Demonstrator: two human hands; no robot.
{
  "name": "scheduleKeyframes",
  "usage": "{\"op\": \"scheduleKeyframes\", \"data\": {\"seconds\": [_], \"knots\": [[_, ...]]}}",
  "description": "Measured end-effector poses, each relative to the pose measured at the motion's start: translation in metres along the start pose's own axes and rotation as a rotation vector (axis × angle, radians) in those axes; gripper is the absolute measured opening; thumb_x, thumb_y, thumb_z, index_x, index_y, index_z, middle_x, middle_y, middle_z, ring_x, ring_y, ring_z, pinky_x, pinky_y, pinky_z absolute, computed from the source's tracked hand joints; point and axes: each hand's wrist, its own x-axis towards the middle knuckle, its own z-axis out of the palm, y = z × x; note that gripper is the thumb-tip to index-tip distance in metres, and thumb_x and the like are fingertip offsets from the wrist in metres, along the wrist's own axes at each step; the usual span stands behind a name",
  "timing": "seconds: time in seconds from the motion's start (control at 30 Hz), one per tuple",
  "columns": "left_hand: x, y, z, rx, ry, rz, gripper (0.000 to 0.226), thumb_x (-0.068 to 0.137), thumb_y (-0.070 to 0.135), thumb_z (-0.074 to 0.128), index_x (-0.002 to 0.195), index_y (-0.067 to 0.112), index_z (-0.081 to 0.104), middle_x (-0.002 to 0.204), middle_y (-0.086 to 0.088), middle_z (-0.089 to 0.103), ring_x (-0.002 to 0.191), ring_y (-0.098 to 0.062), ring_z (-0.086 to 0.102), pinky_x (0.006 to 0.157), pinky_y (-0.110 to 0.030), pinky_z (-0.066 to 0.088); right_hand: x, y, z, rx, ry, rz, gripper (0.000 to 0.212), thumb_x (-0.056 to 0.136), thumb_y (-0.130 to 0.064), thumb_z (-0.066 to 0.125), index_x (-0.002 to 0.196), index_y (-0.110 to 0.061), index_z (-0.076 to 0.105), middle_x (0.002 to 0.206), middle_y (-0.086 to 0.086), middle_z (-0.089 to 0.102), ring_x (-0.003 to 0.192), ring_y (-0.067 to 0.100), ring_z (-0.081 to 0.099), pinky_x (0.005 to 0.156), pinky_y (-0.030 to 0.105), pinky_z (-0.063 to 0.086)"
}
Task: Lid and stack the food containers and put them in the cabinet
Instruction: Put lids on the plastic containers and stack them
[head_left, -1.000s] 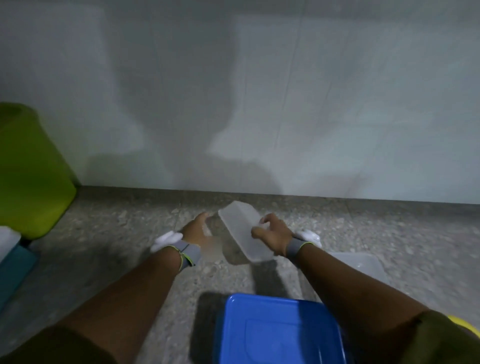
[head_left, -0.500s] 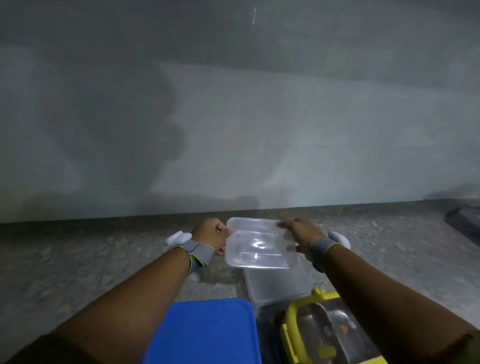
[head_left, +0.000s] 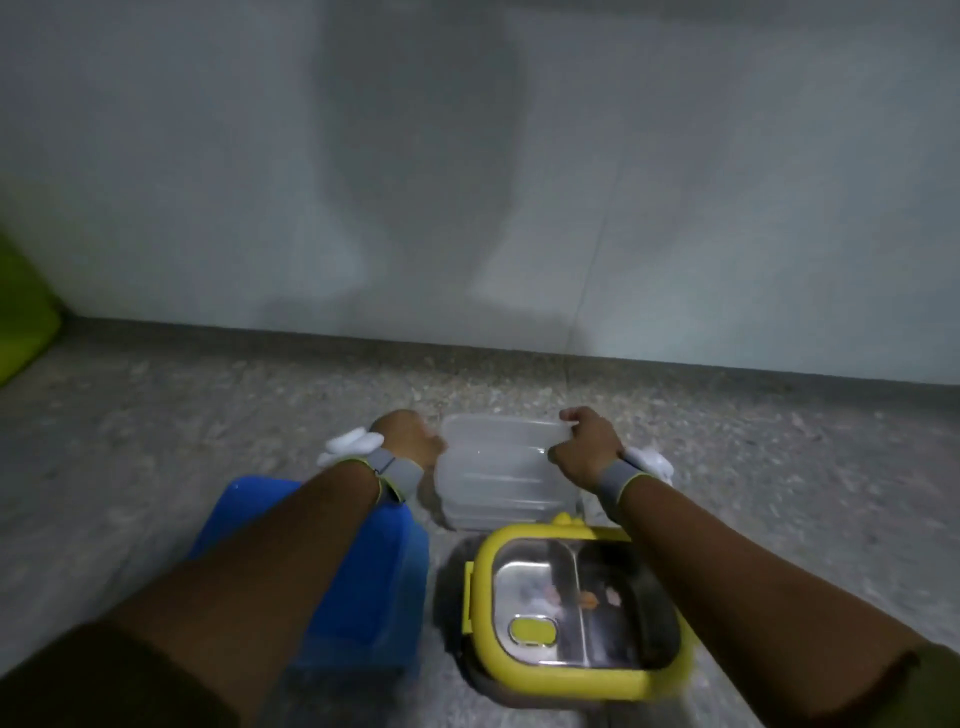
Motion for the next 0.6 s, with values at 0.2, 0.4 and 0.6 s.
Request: {"op": "scheduleKeyframes", "data": {"seconds": [0.2,0.4,0.6], "knots": [[-0.043,0.001,-0.055,0.036,0.188,0.106,0.017,0.079,0.027,0.070,0.087,0.013,0.070,0.095,-0.011,0.073,0.092,-0.030,0.066,0.079,-0.030,0.050,-0.040,-0.035,-0.025,-0.281,0.074,-0.249,0.056,0.083,-0.032,0.068,0.135,-0.022,0.051,0.136,0.014,0.049,0.121,0.034,0.053,0.098,0.037,0.045],[-0.111,0.013,-0.166,0.155,0.368,0.254,0.038,0.077,0.042,0.067,0.103,0.014,0.069,0.105,-0.006,0.068,0.098,-0.026,0.064,0.079,-0.025,0.044,-0.111,-0.132,-0.065,-0.300,0.159,-0.588,0.050,0.082,-0.038,0.062,0.130,-0.026,0.053,0.126,0.003,0.054,0.113,0.026,0.059,0.096,0.033,0.048],[-0.184,-0.002,-0.247,0.271,0.501,0.372,0.055,0.073,0.056,0.049,0.118,0.025,0.059,0.118,0.001,0.056,0.104,-0.022,0.060,0.091,-0.033,0.049,-0.185,-0.194,-0.089,-0.282,0.261,-0.852,0.048,0.088,-0.038,0.060,0.133,-0.031,0.048,0.128,-0.007,0.052,0.119,0.015,0.054,0.097,0.027,0.046]]}}
